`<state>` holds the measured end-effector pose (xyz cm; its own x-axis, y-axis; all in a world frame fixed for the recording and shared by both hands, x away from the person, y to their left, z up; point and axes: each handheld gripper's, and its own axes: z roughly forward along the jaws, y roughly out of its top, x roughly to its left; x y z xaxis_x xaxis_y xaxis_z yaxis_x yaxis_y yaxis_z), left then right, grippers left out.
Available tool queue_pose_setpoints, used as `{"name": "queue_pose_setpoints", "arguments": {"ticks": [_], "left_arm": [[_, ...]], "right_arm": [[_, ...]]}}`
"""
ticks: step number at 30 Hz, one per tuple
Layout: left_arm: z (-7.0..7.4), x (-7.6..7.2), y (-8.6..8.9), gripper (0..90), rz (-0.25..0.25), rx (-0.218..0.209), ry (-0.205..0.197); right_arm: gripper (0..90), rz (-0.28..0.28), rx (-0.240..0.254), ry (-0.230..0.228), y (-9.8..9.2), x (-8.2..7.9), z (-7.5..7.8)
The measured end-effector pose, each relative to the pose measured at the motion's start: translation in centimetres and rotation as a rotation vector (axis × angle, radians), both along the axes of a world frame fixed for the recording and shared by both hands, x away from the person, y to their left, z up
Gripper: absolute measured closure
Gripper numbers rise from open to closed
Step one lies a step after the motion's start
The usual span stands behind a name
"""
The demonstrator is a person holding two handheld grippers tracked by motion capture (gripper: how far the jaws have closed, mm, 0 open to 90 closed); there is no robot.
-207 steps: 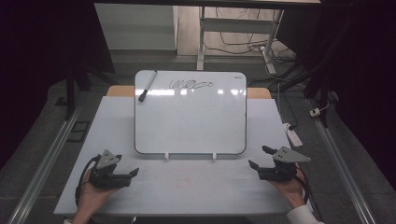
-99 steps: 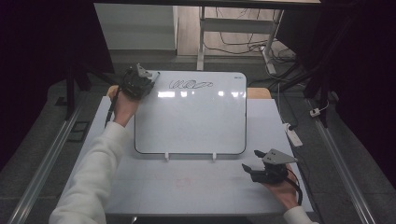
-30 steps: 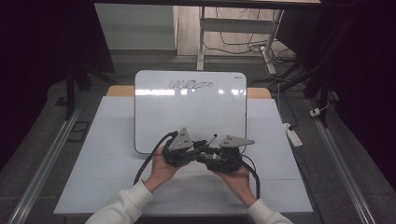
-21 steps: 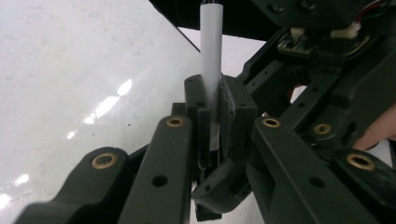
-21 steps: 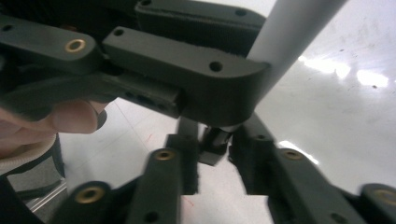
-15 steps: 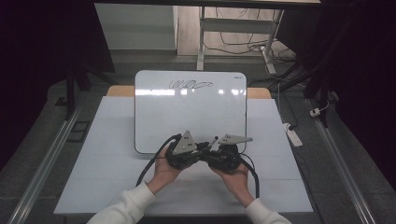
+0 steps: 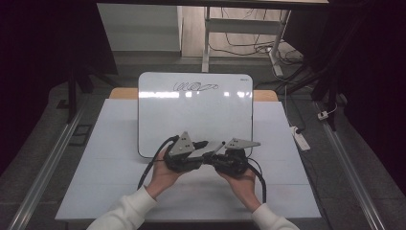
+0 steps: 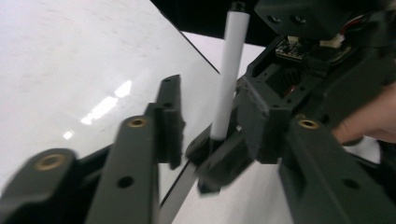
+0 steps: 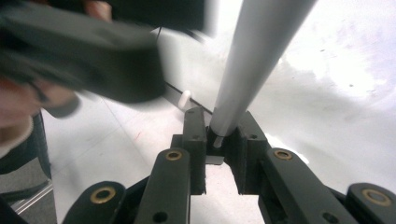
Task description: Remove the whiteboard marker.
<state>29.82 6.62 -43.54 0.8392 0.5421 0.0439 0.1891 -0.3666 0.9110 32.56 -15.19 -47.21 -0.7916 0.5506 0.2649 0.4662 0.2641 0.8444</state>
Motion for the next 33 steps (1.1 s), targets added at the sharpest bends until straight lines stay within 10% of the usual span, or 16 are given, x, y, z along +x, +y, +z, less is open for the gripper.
{"name": "queue_pose_setpoints", "arguments": {"ticks": [15,33], "left_arm": [[-3.1,-5.1,12.1,32.3,0.216,0.043,0.172],[-6.7,-7.0,16.5,29.7,0.292,0.062,0.264]], "right_arm": [[77.4,-0.035,0.059,-0.102,-2.1,0.7,0.8],[77.4,-0.027,0.056,-0.231,-3.0,0.5,1.5]]}}
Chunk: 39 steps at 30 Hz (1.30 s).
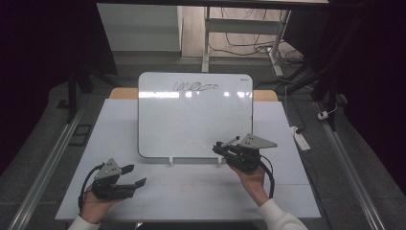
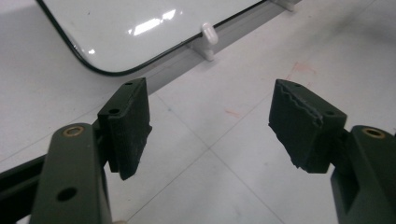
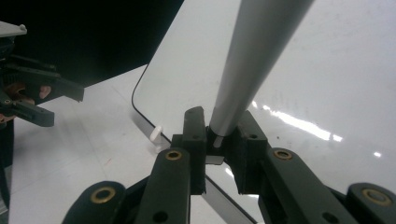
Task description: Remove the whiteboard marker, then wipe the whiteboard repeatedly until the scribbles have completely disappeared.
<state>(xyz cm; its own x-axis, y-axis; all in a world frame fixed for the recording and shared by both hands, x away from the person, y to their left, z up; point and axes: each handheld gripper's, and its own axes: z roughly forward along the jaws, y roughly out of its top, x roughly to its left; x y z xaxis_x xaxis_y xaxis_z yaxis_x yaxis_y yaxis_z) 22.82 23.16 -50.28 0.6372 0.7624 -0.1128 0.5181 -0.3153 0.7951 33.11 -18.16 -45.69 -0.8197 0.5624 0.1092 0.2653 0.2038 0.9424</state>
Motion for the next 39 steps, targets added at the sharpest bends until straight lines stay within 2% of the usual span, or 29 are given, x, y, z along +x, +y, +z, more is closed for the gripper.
{"name": "queue_pose_setpoints", "arguments": {"ticks": [6,14,21,24,25,26,30,32,38,39], "left_arm": [[-0.4,0.2,-0.2,27.4,0.0,0.013,0.003],[-0.6,0.5,-0.2,23.8,0.007,0.027,0.009],[-1.0,0.9,-0.5,23.6,0.002,0.052,0.015],[-1.3,1.1,-0.7,23.6,-0.006,0.068,0.021],[-1.3,1.1,-0.7,23.6,-0.006,0.068,0.021],[-1.4,1.1,-0.7,23.6,-0.008,0.071,0.025],[-1.4,1.1,-0.8,23.7,-0.012,0.072,0.023],[-1.4,1.1,-0.8,23.7,-0.012,0.072,0.022],[-1.4,1.1,-0.8,23.7,-0.009,0.077,0.019],[-1.5,1.1,-0.8,23.7,-0.008,0.078,0.019]], "right_arm": [[77.4,-0.01,0.004,-0.014,-0.1,0.1,0.1],[77.4,-0.03,0.007,-0.057,-0.1,0.7,1.1],[77.4,-0.073,0.035,-0.091,1.5,4.4,2.8],[77.4,-0.107,0.031,-0.115,2.0,6.0,3.4],[77.4,-0.107,0.031,-0.115,2.0,6.0,3.4],[77.4,-0.132,0.042,-0.114,2.0,7.0,3.7],[77.4,-0.174,0.071,-0.098,2.1,8.8,4.4],[77.4,-0.181,0.072,-0.095,2.2,9.2,4.5],[77.4,-0.218,0.052,-0.116,3.9,12.4,6.0],[77.4,-0.218,0.052,-0.116,3.9,12.4,6.0]]}}
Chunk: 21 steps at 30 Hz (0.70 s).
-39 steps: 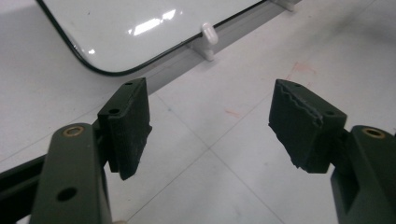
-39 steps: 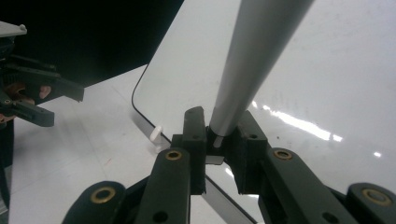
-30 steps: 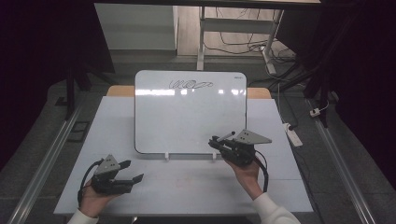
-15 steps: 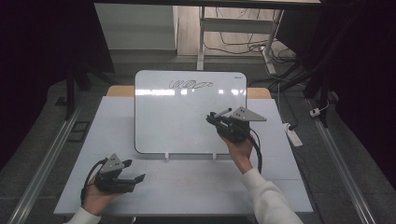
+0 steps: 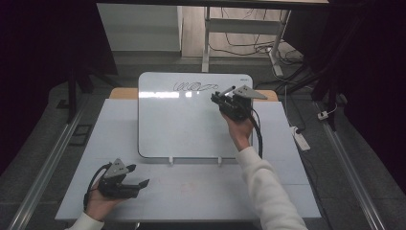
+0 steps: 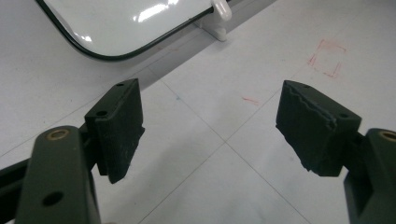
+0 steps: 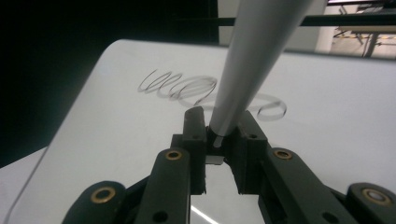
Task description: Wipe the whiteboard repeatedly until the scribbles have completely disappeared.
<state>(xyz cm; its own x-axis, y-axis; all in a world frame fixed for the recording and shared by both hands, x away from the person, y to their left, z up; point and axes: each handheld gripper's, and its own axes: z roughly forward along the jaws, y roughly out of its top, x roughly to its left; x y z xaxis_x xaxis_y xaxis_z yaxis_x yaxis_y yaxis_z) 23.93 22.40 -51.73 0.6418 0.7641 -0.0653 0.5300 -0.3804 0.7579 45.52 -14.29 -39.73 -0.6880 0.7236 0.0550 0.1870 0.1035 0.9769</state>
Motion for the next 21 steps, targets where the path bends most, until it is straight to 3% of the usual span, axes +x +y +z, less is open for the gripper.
{"name": "queue_pose_setpoints", "arguments": {"ticks": [1,4,5,11,18,19,21], "left_arm": [[0.0,0.0,0.0,23.8,0.003,0.0,0.001],[-0.1,0.0,0.1,23.8,0.006,0.003,0.001],[-0.1,0.0,0.1,23.9,0.006,0.003,0.001],[-0.2,0.0,0.4,23.9,0.013,0.0,0.004],[-0.1,-0.1,0.3,23.9,0.014,0.002,-0.002],[0.0,-0.1,0.2,23.9,0.013,0.002,-0.003],[0.0,-0.1,0.3,23.9,0.015,0.0,-0.005]], "right_arm": [[77.4,-0.028,-0.023,-0.02,0.4,1.1,0.6],[77.5,-0.061,-0.038,-0.034,0.4,2.0,1.1],[77.4,-0.093,-0.027,-0.04,0.0,2.9,1.5],[77.5,-0.138,0.01,-0.04,-1.0,3.8,1.8],[77.5,-0.123,-0.025,-0.024,-0.3,3.9,1.0],[77.5,-0.083,-0.057,-0.021,0.5,3.6,0.6],[77.5,-0.068,-0.074,-0.03,0.8,3.5,0.5]]}}
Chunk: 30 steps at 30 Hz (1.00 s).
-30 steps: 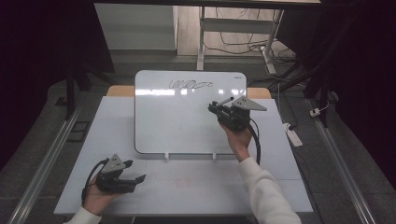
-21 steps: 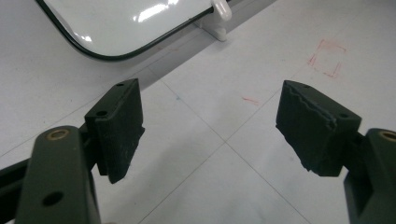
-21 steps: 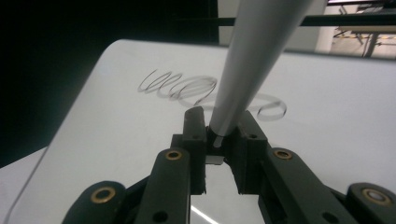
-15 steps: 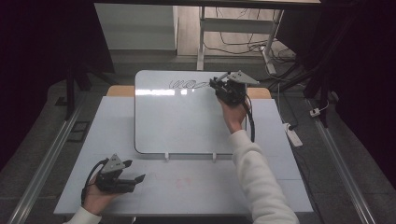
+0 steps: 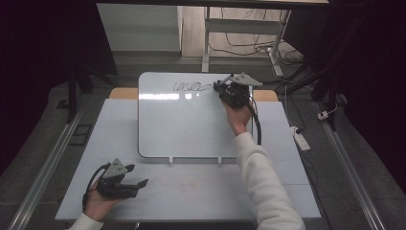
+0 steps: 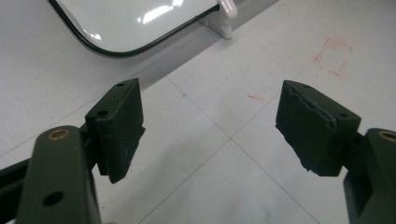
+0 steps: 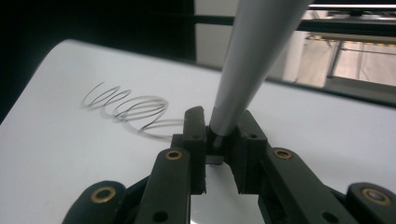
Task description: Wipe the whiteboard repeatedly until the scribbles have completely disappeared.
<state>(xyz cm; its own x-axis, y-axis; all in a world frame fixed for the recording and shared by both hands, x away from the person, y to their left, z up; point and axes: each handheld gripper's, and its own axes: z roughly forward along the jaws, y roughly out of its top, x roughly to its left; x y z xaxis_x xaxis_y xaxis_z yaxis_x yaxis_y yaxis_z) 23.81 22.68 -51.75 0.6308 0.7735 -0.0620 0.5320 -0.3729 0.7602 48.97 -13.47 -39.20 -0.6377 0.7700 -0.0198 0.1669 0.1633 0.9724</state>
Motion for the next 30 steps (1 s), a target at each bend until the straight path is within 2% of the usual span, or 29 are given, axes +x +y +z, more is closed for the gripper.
{"name": "queue_pose_setpoints", "arguments": {"ticks": [2,4,6,7,8,10,11,12,15,16,17,18,20,21,22,24,25,26,27,28,29,30], "left_arm": [[0.0,0.0,0.0,24.0,0.003,0.0,0.0],[0.0,0.0,0.1,24.0,0.001,0.0,0.0],[0.0,0.0,0.0,24.0,0.0,-0.002,-0.002],[0.0,0.0,0.1,24.1,-0.001,-0.002,-0.003],[0.0,0.1,0.1,24.1,0.0,0.0,-0.002],[-0.1,0.1,0.0,24.0,-0.001,0.001,0.001],[-0.1,0.1,0.0,24.1,-0.001,0.002,0.0],[-0.1,0.0,0.0,24.1,-0.002,0.002,-0.001],[0.1,-0.1,0.0,24.1,0.001,-0.003,-0.006],[0.1,0.0,0.1,24.2,0.0,-0.003,-0.007],[0.1,0.0,0.0,24.2,0.001,-0.003,-0.008],[0.0,0.1,0.0,24.2,0.002,-0.002,-0.007],[-0.1,0.1,0.0,24.2,0.0,0.001,-0.001],[-0.1,0.1,-0.1,24.2,-0.001,0.004,-0.002],[-0.1,0.0,-0.1,24.2,-0.002,0.003,-0.003],[0.0,0.0,0.0,24.2,0.001,-0.001,-0.005],[0.0,0.1,0.0,24.2,0.002,-0.001,-0.007],[0.0,0.1,0.0,24.2,0.002,0.002,-0.009],[0.0,0.2,0.0,24.2,0.001,0.004,-0.007],[0.0,0.2,0.0,24.2,0.0,0.004,-0.005],[-0.1,0.1,0.0,24.2,-0.001,0.005,-0.004],[-0.1,0.1,-0.1,24.2,0.0,0.006,-0.004]], "right_arm": [[77.6,-0.02,-0.005,-0.014,-0.1,0.0,0.1],[77.5,-0.08,0.046,-0.017,-1.2,0.3,0.3],[77.6,-0.068,0.066,-0.006,-1.4,0.3,0.0],[77.6,-0.036,0.04,-0.006,-0.9,0.0,-0.2],[77.6,0.014,-0.015,-0.019,0.2,-0.6,-0.8],[77.6,0.014,-0.023,-0.025,0.2,-0.6,-0.8],[77.6,0.005,0.003,-0.022,-0.1,-0.4,-0.7],[77.6,-0.065,0.045,-0.037,-1.2,0.0,-0.3],[77.7,-0.08,0.075,-0.034,-1.7,0.2,-0.3],[77.6,-0.076,0.066,-0.033,-1.4,0.1,-0.4],[77.6,-0.004,0.014,-0.029,-0.4,-0.4,-0.8],[77.6,0.018,-0.02,-0.042,0.1,-0.5,-0.8],[77.6,0.012,-0.038,-0.06,0.1,-0.4,-0.6],[77.6,-0.008,-0.011,-0.058,-0.2,-0.1,-0.4],[77.6,-0.05,0.082,-0.029,-1.2,0.7,-0.1],[77.6,-0.051,0.083,-0.028,-1.2,0.8,-0.2],[77.6,-0.012,0.051,-0.026,-0.1,0.4,-0.5],[77.6,-0.012,0.051,-0.026,-0.1,0.4,-0.5],[77.7,0.023,0.023,-0.029,0.5,0.2,-0.7],[77.6,0.03,-0.004,-0.039,0.7,0.2,-0.5],[77.6,0.03,-0.004,-0.039,0.7,0.2,-0.5],[77.6,-0.026,0.058,-0.038,-0.3,0.7,-0.2]]}}
